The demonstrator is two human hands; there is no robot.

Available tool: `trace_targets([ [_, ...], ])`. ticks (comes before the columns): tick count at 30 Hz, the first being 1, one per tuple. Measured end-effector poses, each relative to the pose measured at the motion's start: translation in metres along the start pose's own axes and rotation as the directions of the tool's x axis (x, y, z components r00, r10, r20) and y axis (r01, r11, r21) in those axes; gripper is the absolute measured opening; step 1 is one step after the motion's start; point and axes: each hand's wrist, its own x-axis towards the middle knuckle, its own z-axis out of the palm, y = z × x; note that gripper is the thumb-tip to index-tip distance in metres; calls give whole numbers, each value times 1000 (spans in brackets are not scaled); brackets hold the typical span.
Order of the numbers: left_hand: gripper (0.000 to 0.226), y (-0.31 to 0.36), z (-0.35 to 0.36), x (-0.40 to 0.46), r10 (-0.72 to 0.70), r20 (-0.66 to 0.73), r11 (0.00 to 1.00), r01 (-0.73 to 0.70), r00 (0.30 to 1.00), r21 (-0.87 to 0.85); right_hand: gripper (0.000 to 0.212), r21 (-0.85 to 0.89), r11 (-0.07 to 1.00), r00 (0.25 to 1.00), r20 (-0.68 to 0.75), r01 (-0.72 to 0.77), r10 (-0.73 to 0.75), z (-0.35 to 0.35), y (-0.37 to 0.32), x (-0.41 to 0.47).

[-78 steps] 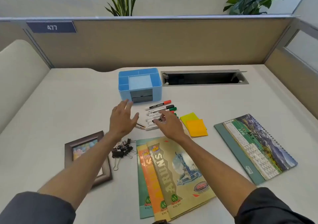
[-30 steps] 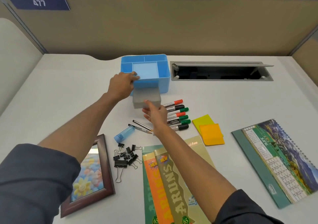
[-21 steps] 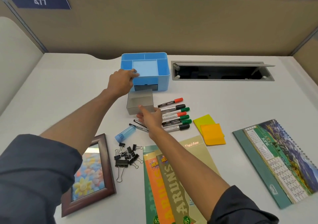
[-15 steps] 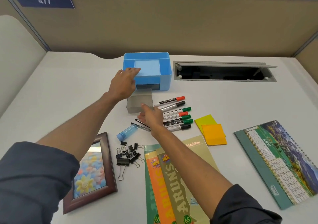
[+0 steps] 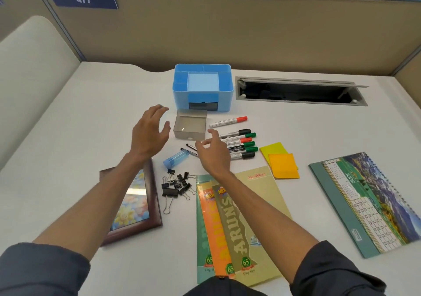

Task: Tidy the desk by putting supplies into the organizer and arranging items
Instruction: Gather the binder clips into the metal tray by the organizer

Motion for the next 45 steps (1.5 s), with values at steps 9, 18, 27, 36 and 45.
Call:
trace_targets([
  [9,18,16,-5,-80,-7,140,999,12,990,-33,34,-259,885,903,299,387,-307,6,19,-26],
  [18,24,10,5,-117,39,318,989,-82,947,123,34,-395,765,844,402,509,-354,16,24,-40],
  [27,24,11,8,-106,-43,411,978,-47,910,205,23,-438,702,823,385,561,-417,16,24,-38],
  [36,20,14,6,-102,1,375,965,-99,927,241,13,-215,884,893,283,415,-351,8,25,-30],
  [45,10,18,-8,-63,-139,211,977,168,967,-128,20,129,963,957,144,235,-253,-11,5,8],
])
